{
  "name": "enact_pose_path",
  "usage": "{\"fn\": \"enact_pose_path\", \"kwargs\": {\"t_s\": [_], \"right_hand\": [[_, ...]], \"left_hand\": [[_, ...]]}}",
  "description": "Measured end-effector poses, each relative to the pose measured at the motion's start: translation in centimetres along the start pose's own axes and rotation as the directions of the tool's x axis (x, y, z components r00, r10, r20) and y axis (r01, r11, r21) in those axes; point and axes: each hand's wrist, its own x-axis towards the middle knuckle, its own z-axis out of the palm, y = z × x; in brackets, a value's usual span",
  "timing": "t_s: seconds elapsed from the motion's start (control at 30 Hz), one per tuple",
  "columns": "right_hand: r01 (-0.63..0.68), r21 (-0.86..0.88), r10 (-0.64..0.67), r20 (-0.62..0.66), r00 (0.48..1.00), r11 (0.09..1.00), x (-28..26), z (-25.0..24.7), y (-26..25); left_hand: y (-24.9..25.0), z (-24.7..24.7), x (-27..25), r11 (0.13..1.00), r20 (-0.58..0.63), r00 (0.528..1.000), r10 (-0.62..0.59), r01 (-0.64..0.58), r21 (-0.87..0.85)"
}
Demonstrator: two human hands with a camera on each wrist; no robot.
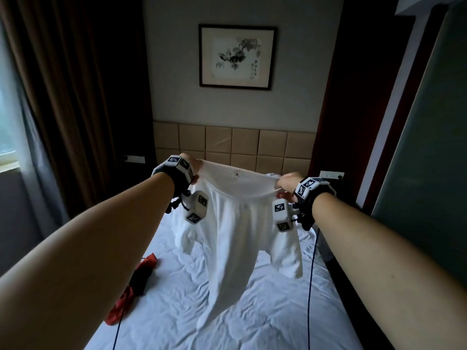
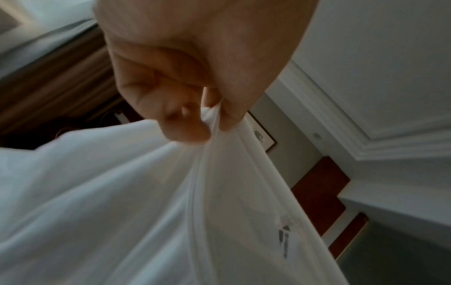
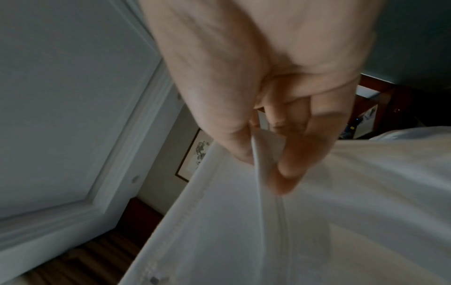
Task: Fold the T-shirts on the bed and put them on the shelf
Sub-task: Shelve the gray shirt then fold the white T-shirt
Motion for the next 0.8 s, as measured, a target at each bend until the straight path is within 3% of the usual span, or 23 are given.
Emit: {"fn": "enact_pose_path", "kwargs": {"t_s": [0.07,0.13,0.2,0.33,0.4,0.53,0.6,0.7,0.8], "right_hand": [[-0.007,0.121,0.011,-0.033,0.999,0.993,0.0,0.0,0.0],[0.032,0.155,-0.017,-0.096,0.995,0.987,0.1,-0.1,0.0],[0.110,0.032,-0.105,-0.131,0.986,0.993,-0.1,-0.4,0.2],[0.205,-0.323,-0.261,-0.140,0.955,0.924,-0.8,-1.2,0.7],[0.236,-0.390,-0.326,-0.185,0.927,0.890,-1.3,-1.5,0.6],[0.208,-0.411,-0.331,-0.255,0.908,0.888,-1.3,-1.0,0.7],[0.216,-0.376,-0.333,-0.282,0.900,0.901,-1.3,-0.5,0.8],[0.262,-0.291,-0.344,-0.281,0.896,0.920,-1.4,0.3,0.7],[0.284,-0.224,-0.342,-0.287,0.895,0.932,-1.6,1.5,1.0]], "left_hand": [[0.0,0.1,-0.4,0.997,0.056,0.997,-0.044,0.047,-0.053],[0.4,0.1,-1.0,1.000,0.074,0.997,-0.011,0.013,-0.020],[0.4,-0.2,-0.7,0.998,0.101,0.995,0.005,-0.011,0.067],[-2.2,-0.5,5.0,0.949,-0.055,0.997,0.057,-0.037,0.313],[-2.9,-0.3,6.8,0.937,-0.135,0.989,0.062,-0.011,0.350],[-1.6,-0.3,1.8,0.917,-0.195,0.973,0.121,-0.034,0.398],[-1.6,-0.2,0.7,0.923,-0.219,0.962,0.162,-0.069,0.379],[-2.4,0.1,-0.5,0.966,-0.243,0.946,0.213,-0.167,0.195],[-3.3,0.1,-1.3,0.966,-0.260,0.935,0.242,-0.206,0.158]]}}
